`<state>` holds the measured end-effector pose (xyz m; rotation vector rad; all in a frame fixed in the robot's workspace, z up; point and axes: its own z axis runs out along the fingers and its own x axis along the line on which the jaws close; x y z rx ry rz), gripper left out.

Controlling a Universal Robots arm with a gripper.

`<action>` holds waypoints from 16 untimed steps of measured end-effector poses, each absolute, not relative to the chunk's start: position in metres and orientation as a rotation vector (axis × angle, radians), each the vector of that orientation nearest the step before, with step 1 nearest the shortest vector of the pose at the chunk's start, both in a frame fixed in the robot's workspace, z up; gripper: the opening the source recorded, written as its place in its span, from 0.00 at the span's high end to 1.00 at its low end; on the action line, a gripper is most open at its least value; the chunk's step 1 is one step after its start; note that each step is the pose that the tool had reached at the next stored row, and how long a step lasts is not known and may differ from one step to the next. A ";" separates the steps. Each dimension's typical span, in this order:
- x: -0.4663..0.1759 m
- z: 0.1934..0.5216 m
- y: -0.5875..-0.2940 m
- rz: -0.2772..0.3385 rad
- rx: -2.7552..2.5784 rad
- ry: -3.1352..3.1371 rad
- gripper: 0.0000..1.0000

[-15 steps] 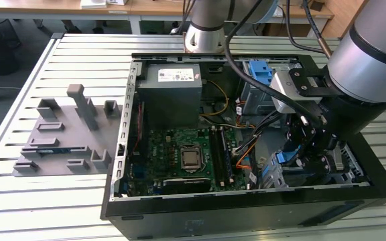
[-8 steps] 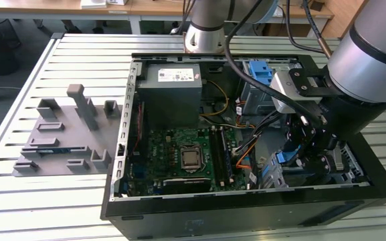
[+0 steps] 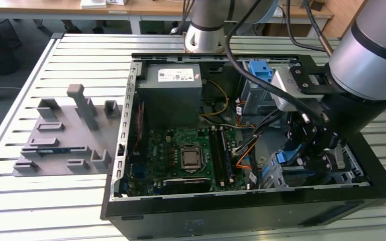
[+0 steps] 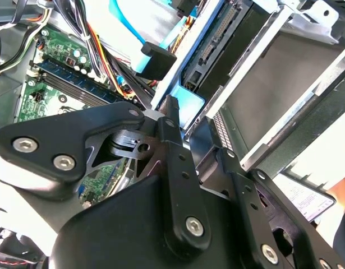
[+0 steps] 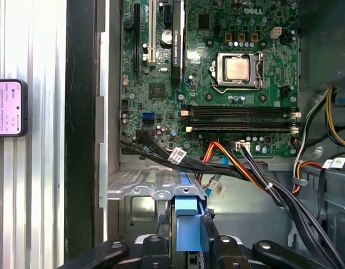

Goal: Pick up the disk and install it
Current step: 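Insert the disk into the insertion slot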

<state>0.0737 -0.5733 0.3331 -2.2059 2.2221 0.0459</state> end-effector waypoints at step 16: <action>0.074 0.336 -0.573 0.044 -2.206 2.223 0.65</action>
